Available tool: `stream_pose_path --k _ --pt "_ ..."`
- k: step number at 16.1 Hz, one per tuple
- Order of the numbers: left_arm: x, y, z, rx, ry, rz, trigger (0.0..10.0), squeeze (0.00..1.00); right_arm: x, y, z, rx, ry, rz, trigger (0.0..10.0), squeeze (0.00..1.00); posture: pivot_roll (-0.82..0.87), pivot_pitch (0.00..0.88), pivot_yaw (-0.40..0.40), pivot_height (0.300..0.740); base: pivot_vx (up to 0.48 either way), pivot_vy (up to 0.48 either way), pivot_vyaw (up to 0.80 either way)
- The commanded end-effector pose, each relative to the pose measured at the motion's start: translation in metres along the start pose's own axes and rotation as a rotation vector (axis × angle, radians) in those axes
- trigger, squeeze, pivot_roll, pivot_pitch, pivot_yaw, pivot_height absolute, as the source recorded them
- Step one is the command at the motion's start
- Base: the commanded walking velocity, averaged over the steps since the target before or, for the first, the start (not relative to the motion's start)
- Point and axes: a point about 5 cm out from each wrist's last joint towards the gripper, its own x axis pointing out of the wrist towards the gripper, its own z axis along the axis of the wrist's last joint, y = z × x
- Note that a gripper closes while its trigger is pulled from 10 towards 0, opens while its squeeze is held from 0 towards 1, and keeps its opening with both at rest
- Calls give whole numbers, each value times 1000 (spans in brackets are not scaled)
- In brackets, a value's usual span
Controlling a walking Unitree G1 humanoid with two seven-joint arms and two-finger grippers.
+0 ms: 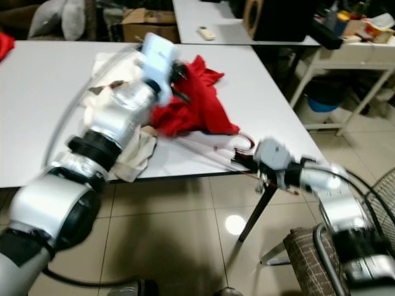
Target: Hang hanger
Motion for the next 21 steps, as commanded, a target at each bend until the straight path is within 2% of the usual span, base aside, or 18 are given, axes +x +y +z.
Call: stream_pose_path --k 1,3,5,6,7,8,9,10,11,12,13,15,16,18,20,21 --pt "3 -1 5 14 -9 20 10000 0 -8 0 11 -15 -26 10 10000 0 -58 28 15 740 0 0 0" --pt "1 18 1 53 3 128 10000 0 -34 15 28 -13 -39 40 10000 0 -64 23 23 740 0 0 0" --pt "-1 26 -3 59 13 161 10000 0 -46 18 37 -4 -28 43 10000 0 -61 19 21 740 0 0 0" --pt "-6 35 -16 64 50 167 10000 0 -65 15 51 21 -48 17 10000 0 -57 15 13 740 0 0 0" --pt "-8 36 -20 58 58 157 10000 0 -69 15 54 28 -52 11 10000 0 -57 15 13 740 0 0 0" --pt "-12 34 -36 7 98 48 10000 0 -87 15 61 66 -48 -10 10000 0 -61 12 7 740 0 0 0" --pt "-15 31 -44 -32 119 -38 10000 322 -97 14 64 81 -51 -29 10000 0 -61 12 7 740 0 0 0" --pt "-22 30 -59 -3 164 -125 10000 1000 -110 14 69 109 -65 -64 10000 0 -67 12 5 740 0 0 0" --pt "-29 30 -72 29 201 -179 10000 1000 -118 13 74 141 -92 -107 10000 0 -68 11 5 740 0 0 0" --pt "-31 29 -75 31 212 -197 10000 1000 -119 14 76 156 -104 -123 10000 0 -70 9 6 740 0 0 0" --pt "-38 29 -84 50 248 -264 10000 1000 -119 14 79 190 -124 -156 10000 0 -67 7 4 740 0 0 0" --pt "-55 36 -94 122 310 -389 10000 1000 -110 11 78 218 -121 -264 10000 0 -64 8 4 740 0 0 0" --pt "-68 44 -91 130 325 -433 10000 1000 -105 4 76 238 -108 -375 10000 0 -58 8 -1 740 0 0 0" --pt "-85 52 -77 98 297 -459 10000 1000 -100 5 78 320 -174 -414 10000 0 -47 8 -5 740 0 0 0" --pt "-100 55 -64 73 264 -486 10000 1000 -92 13 76 361 -164 -392 10000 0 -38 8 -12 740 0 0 0" --pt "-102 56 -62 66 255 -474 10000 1000 -89 16 76 369 -174 -377 10000 0 -35 9 -8 740 0 0 0"
